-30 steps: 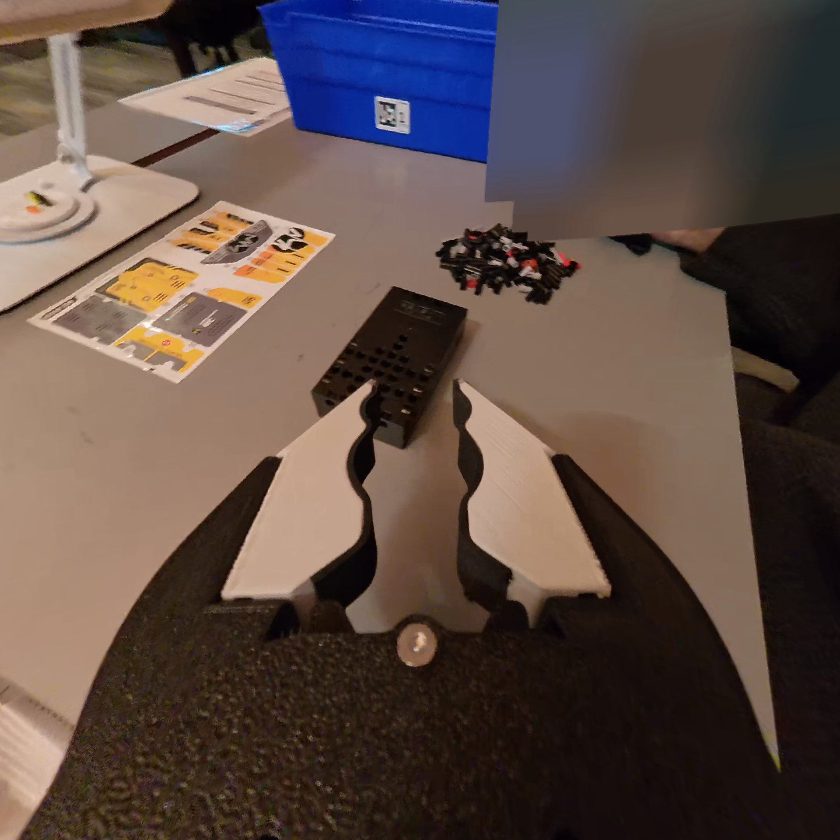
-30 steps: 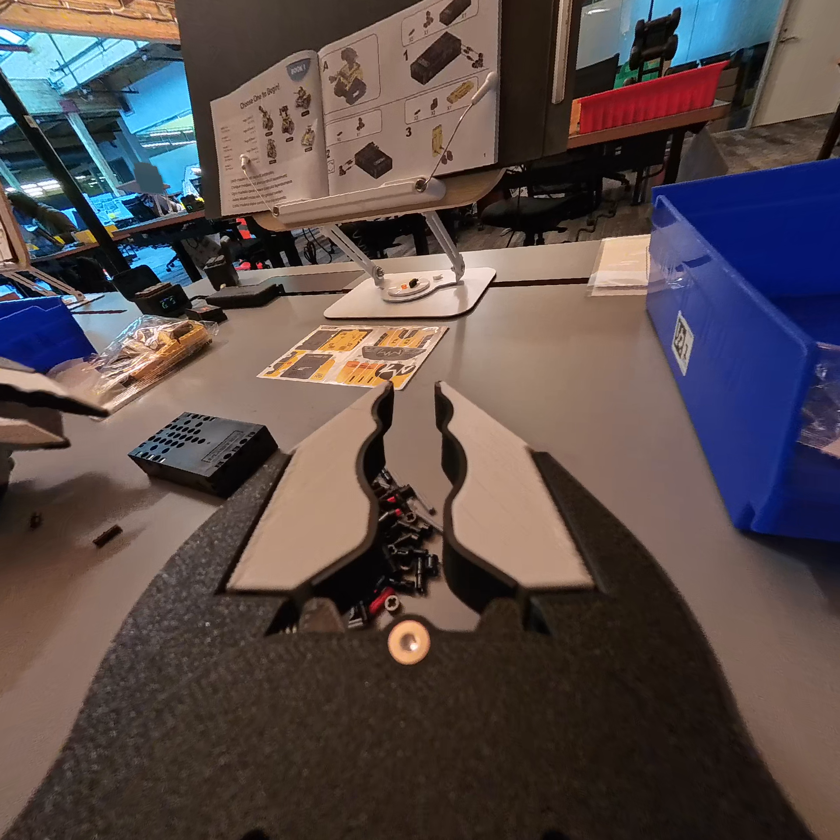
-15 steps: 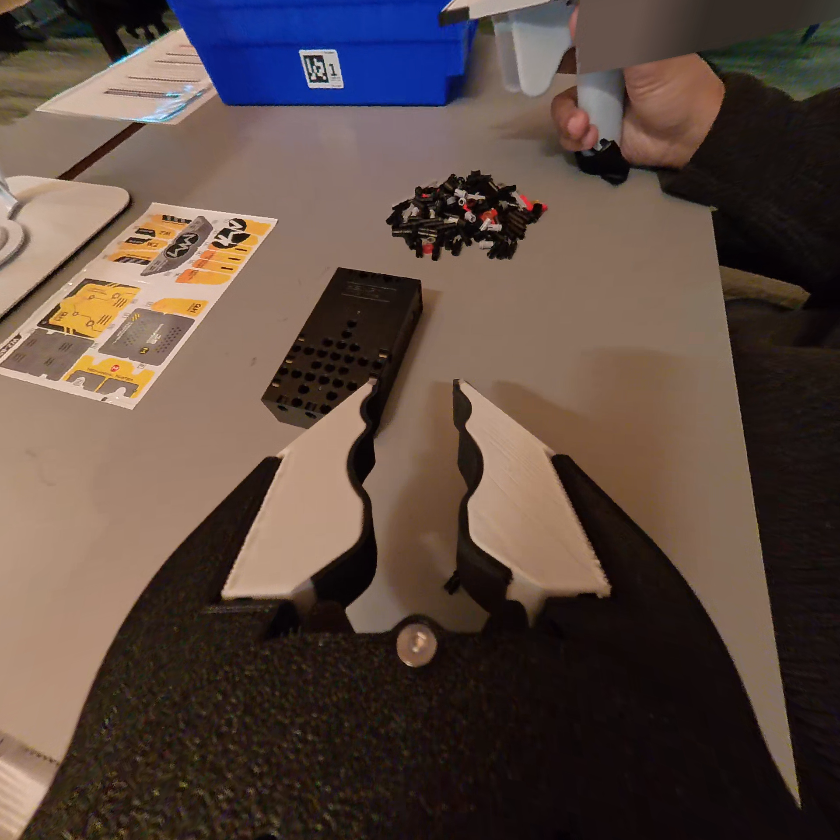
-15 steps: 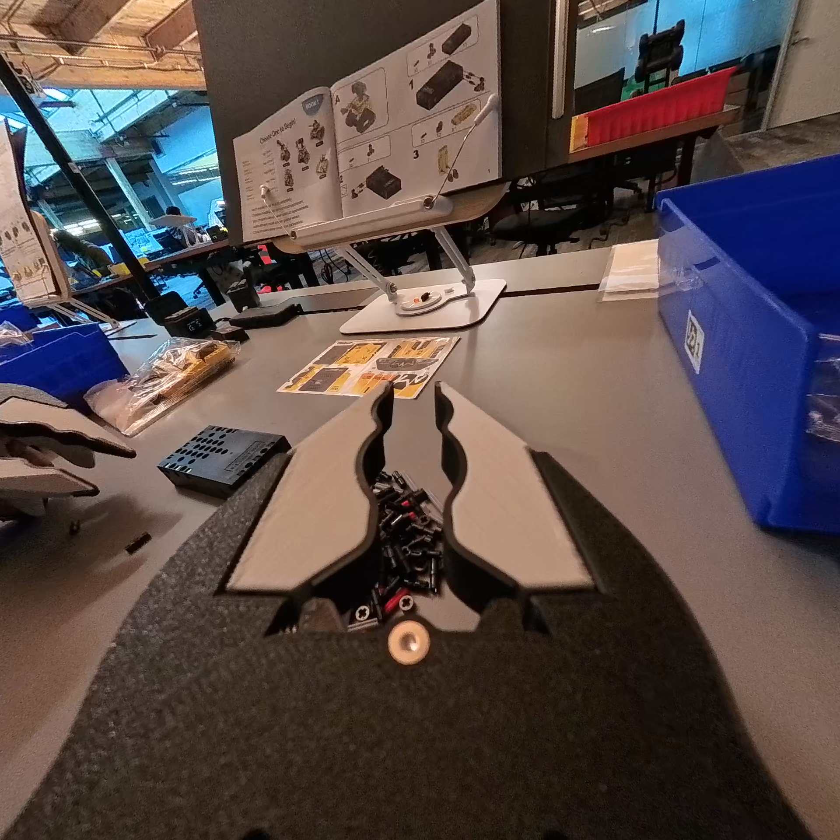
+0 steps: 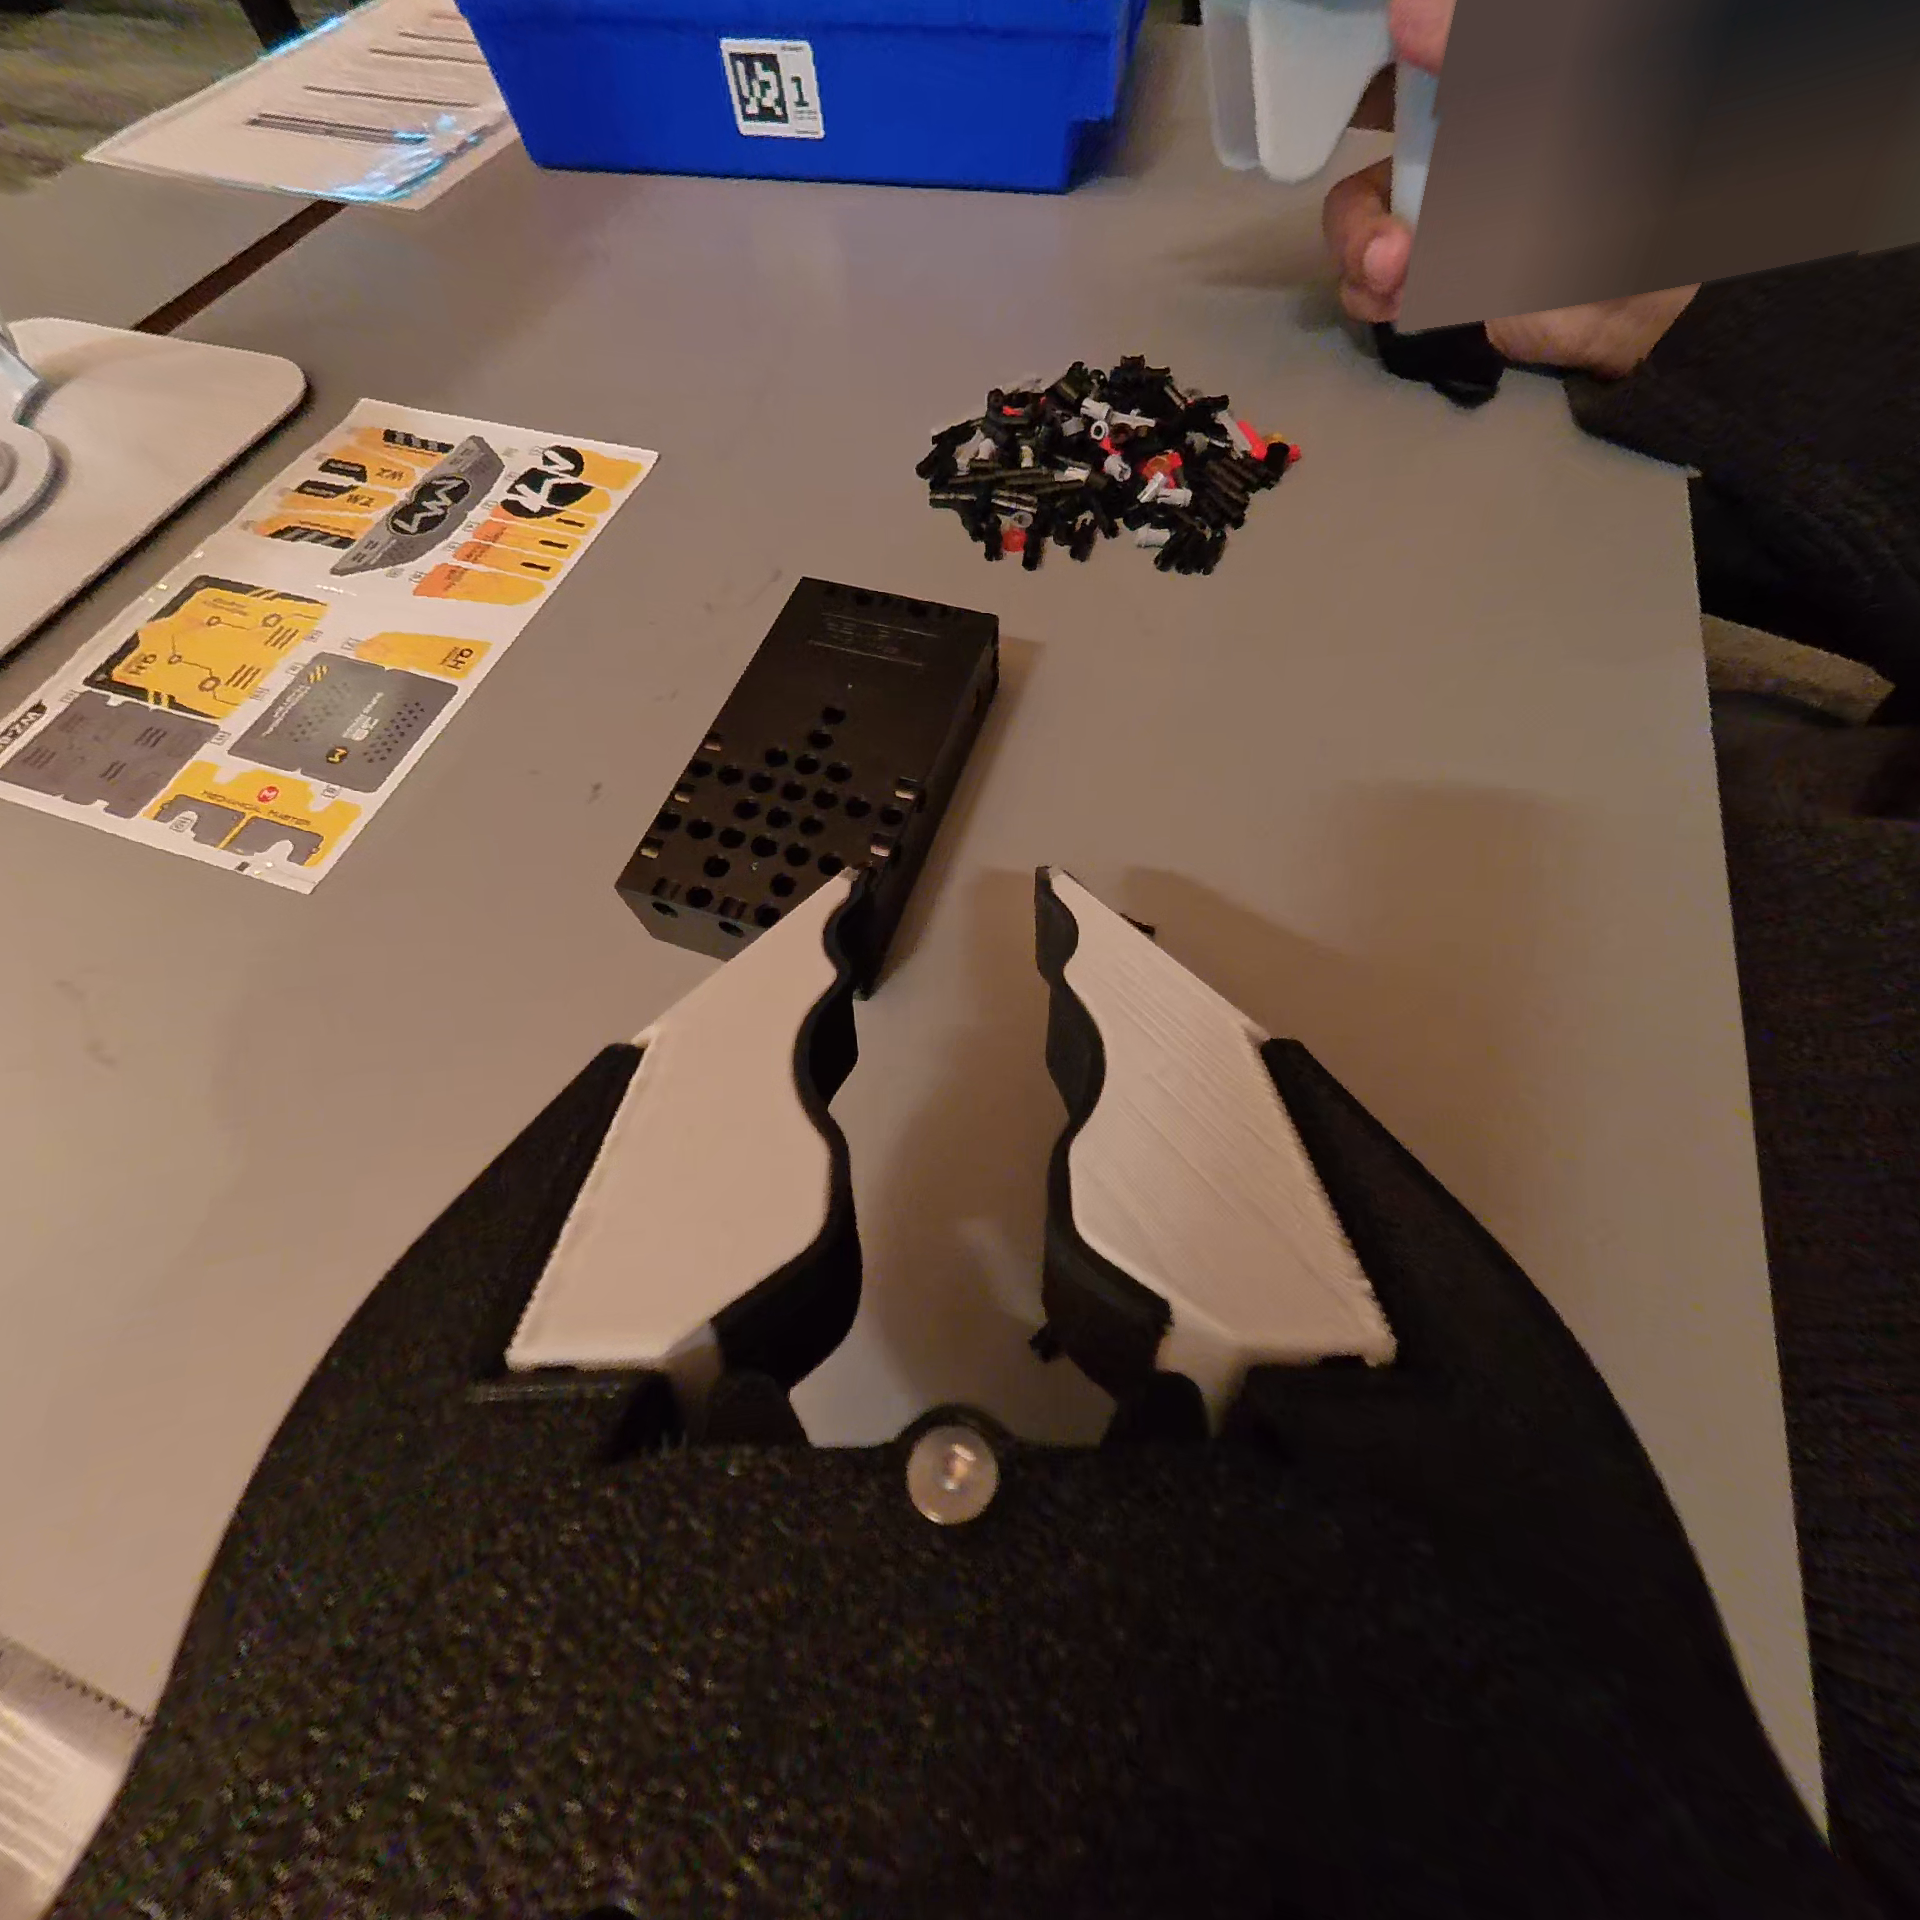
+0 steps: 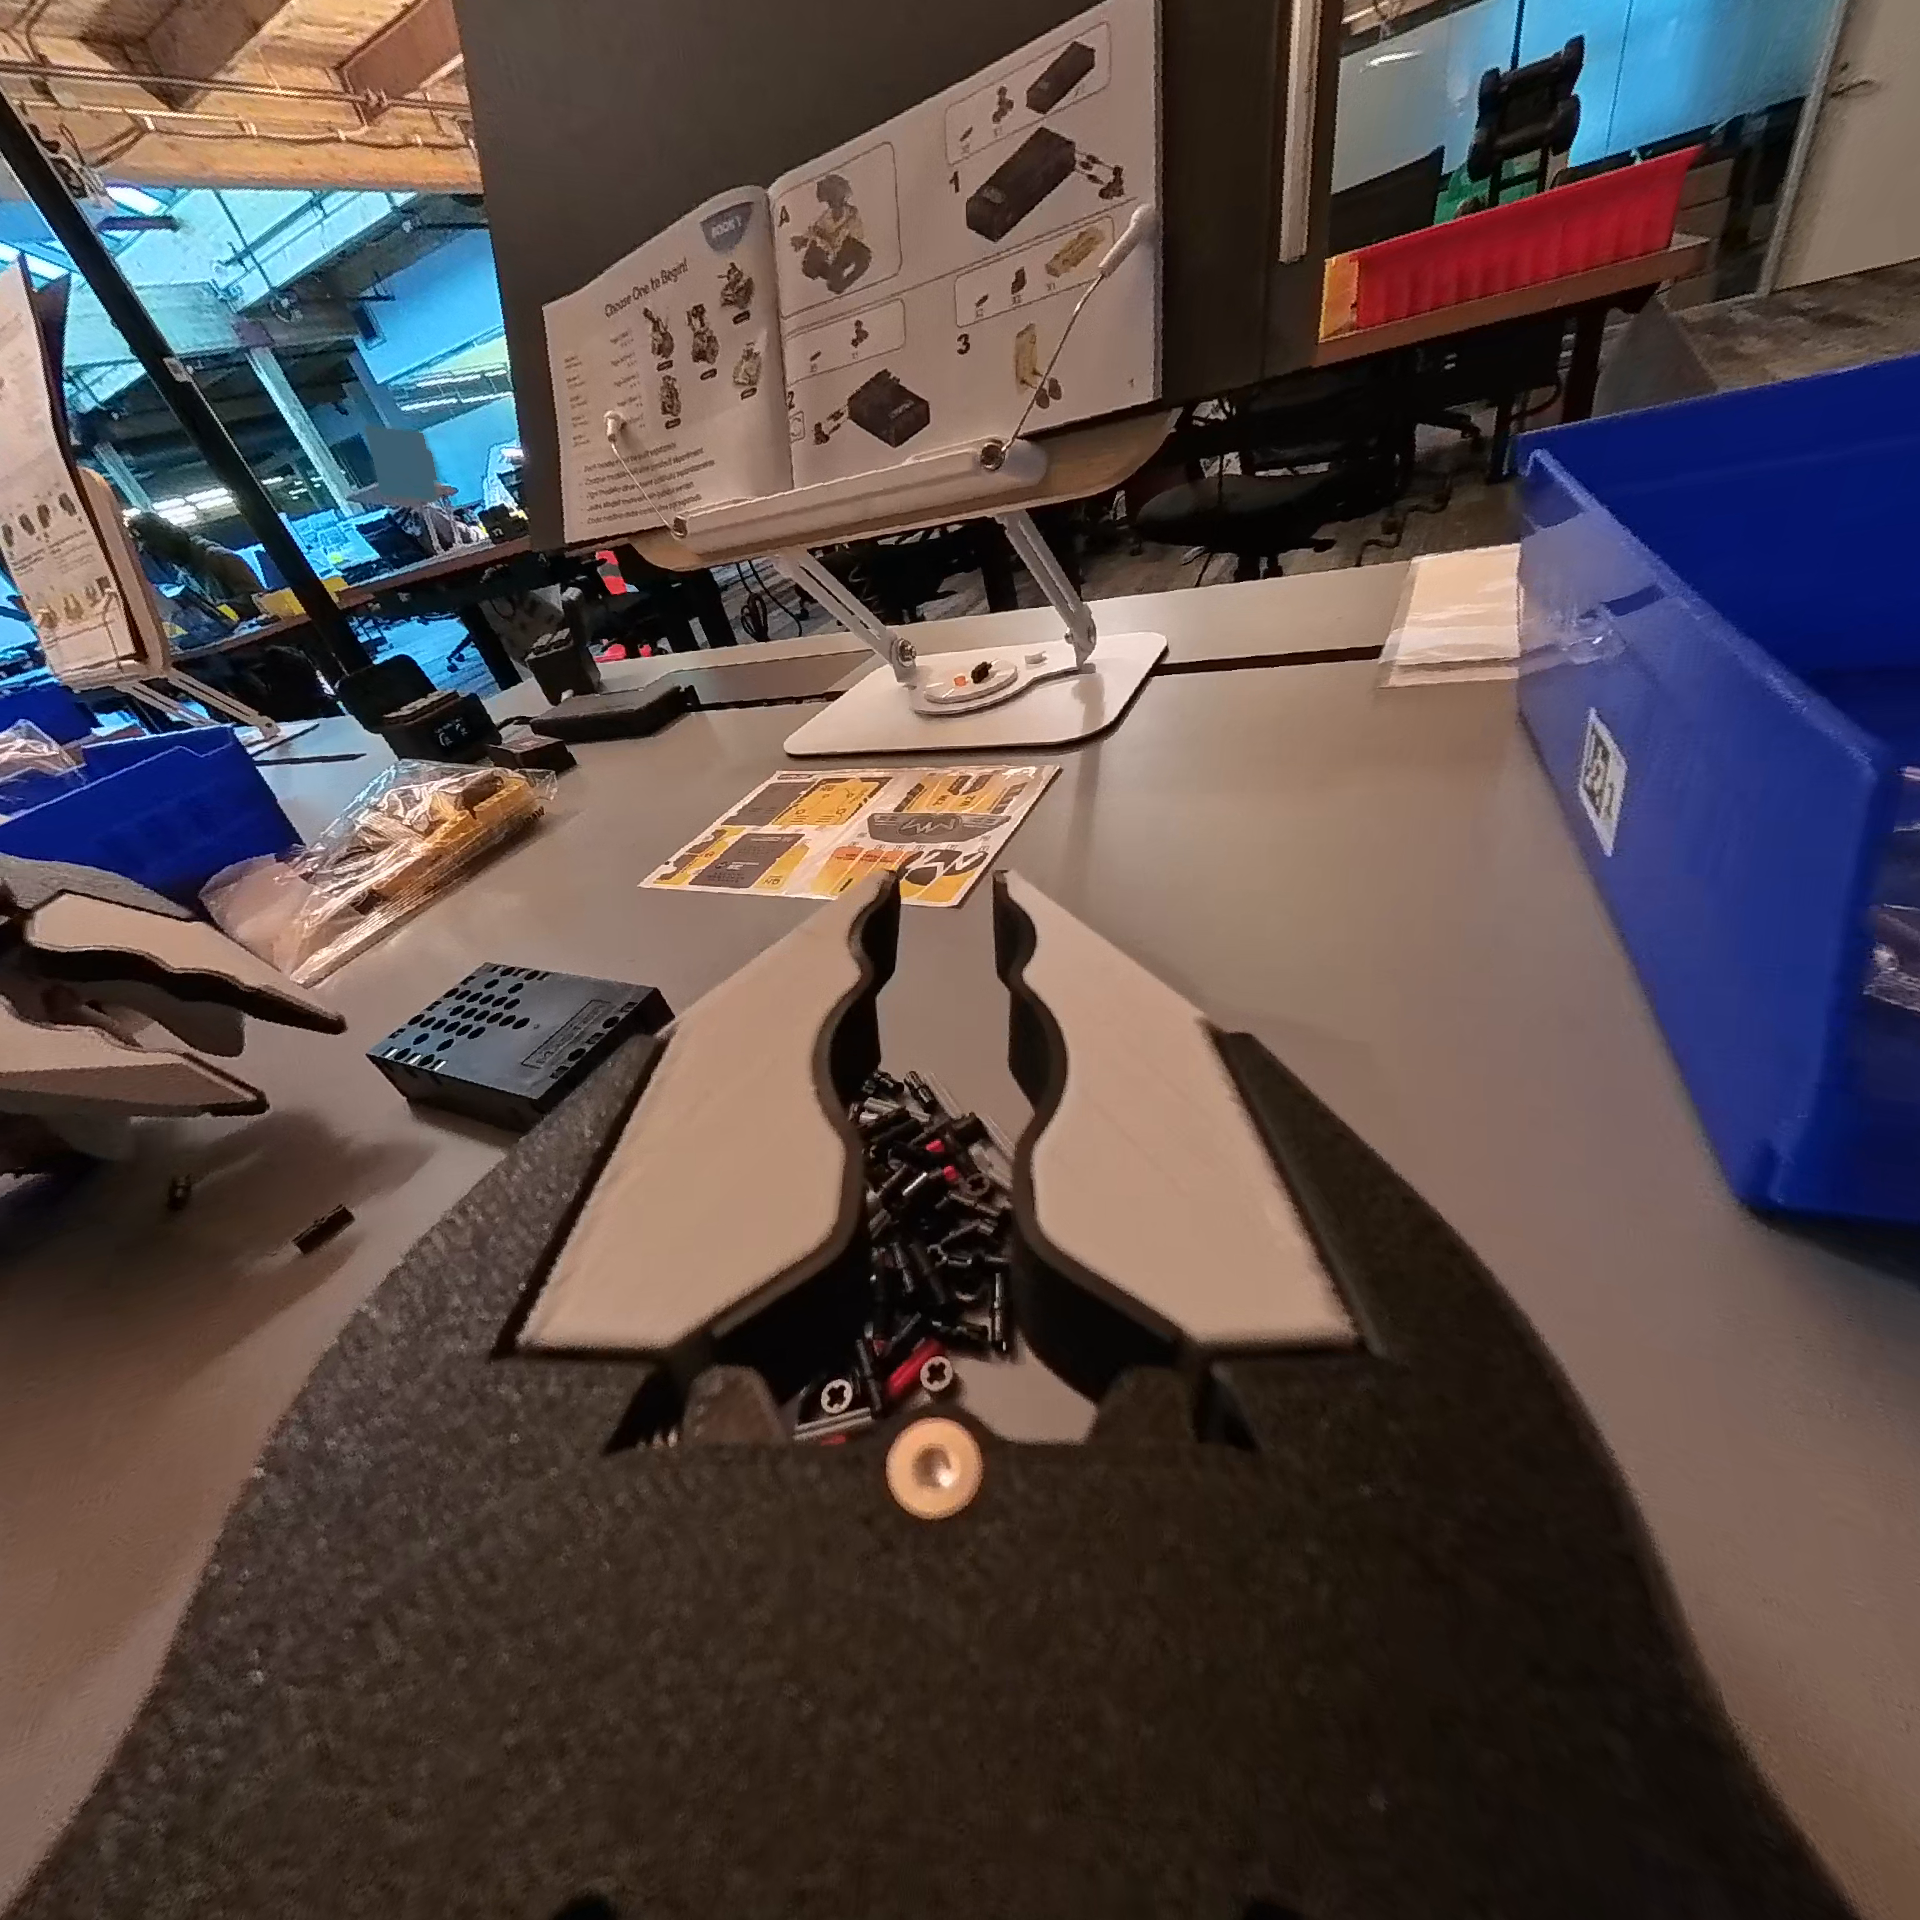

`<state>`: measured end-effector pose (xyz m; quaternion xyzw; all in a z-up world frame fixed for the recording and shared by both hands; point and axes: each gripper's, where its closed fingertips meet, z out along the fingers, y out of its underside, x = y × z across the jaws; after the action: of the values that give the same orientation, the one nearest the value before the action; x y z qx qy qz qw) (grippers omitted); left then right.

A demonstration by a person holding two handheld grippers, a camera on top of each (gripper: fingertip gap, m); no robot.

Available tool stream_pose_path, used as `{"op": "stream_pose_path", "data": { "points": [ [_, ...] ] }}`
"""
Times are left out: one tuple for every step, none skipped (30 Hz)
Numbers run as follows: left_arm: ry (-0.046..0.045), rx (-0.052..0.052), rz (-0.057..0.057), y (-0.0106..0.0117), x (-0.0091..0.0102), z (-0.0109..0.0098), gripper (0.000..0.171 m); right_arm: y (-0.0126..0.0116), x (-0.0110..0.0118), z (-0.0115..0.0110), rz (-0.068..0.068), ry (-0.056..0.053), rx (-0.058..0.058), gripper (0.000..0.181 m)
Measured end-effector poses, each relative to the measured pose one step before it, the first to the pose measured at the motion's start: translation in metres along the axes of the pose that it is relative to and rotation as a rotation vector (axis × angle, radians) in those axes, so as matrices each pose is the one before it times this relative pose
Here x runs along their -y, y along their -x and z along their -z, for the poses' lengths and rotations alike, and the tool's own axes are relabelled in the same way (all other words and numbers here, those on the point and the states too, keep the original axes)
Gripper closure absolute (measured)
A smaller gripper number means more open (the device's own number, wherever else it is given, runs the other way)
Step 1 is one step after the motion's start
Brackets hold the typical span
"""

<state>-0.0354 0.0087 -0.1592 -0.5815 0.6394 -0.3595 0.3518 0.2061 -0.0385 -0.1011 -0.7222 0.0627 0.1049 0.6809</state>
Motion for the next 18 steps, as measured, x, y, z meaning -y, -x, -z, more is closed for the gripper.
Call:
{"op": "stream_pose_path", "data": {
  "points": [
    [0.00237,-0.0022,0.0068,0.00044,-0.00025,-0.00025,0.141,0.00007,-0.00063,-0.00001,0.0031,0.0047,-0.0038,0.163],
    [0.00242,-0.0027,0.0086,0.00065,-0.00022,-0.00031,0.141,-0.00013,-0.00348,-0.00050,0.0069,0.0261,-0.0098,0.164],
    [0.00231,-0.0031,0.0109,0.00082,-0.00034,-0.00026,0.141,0.00197,-0.00940,-0.00143,0.0269,0.0701,-0.0027,0.164],
    [0.00133,-0.0010,0.0118,0.00125,-0.00015,-0.00017,0.141,0.00514,-0.01644,-0.00314,0.0562,0.1183,0.0123,0.164],
    [-0.00028,0.0013,0.0108,0.00133,0.00004,0.00001,0.141,0.00455,-0.02090,-0.00504,0.0713,0.1469,0.0039,0.164],
    [-0.00068,0.0006,0.0095,0.00111,0.00016,0.00010,0.141,0.00301,-0.01873,-0.00612,0.0701,0.1317,-0.0142,0.163],
    [0.00060,-0.0023,0.0097,0.00081,-0.00008,-0.00008,0.141,0.00592,-0.01104,-0.00599,0.0609,0.0827,-0.0062,0.164],
    [0.00150,-0.0034,0.0101,0.00073,-0.00022,-0.00014,0.141,0.00992,-0.00276,-0.00421,0.0465,0.0327,0.0142,0.163],
    [0.00107,-0.0024,0.0094,0.00072,-0.00006,-0.00013,0.141,0.01133,0.00344,-0.00187,0.0296,-0.0015,0.0267,0.164],
    [-0.00044,-0.0006,0.0070,0.00072,0.00001,0.00000,0.141,0.01045,0.00578,-0.00011,0.0159,-0.0135,0.0300,0.164],
    [-0.00228,0.0022,0.0036,0.00062,0.00031,0.00033,0.141,0.00707,0.00566,0.00090,0.0088,-0.0099,0.0196,0.164],
    [-0.00326,0.0032,-0.0005,0.00026,0.00037,0.00029,0.141,0.00266,0.00433,0.00147,0.0091,-0.0018,0.0011,0.164],
    [-0.00267,0.0037,-0.0039,0.00006,0.00036,0.00035,0.141,-0.00007,0.00310,0.00188,0.0115,0.0026,-0.0107,0.164],
    [-0.00103,0.0043,-0.0057,-0.00011,0.00010,0.00009,0.141,-0.00039,0.00255,0.00215,0.0087,0.0003,-0.0085,0.164],
    [0.00073,0.0036,-0.0059,-0.00027,-0.00008,-0.00010,0.141,0.00157,0.00218,0.00187,0.0010,-0.0025,0.0058,0.165],
    [0.00211,0.0031,-0.0050,-0.00010,-0.00025,-0.00020,0.141,0.00405,0.00105,0.00128,-0.0049,-0.0001,0.0215,0.169],
    [0.00299,0.0020,-0.0031,-0.00018,-0.00035,-0.00035,0.141,0.00488,-0.00070,0.00015,-0.0067,0.0069,0.0257,0.171],
    [0.00310,0.0010,-0.0010,0.00004,-0.00044,-0.00037,0.141,0.00353,-0.00286,-0.00078,-0.0032,0.0167,0.0161,0.171]
  ]
}}
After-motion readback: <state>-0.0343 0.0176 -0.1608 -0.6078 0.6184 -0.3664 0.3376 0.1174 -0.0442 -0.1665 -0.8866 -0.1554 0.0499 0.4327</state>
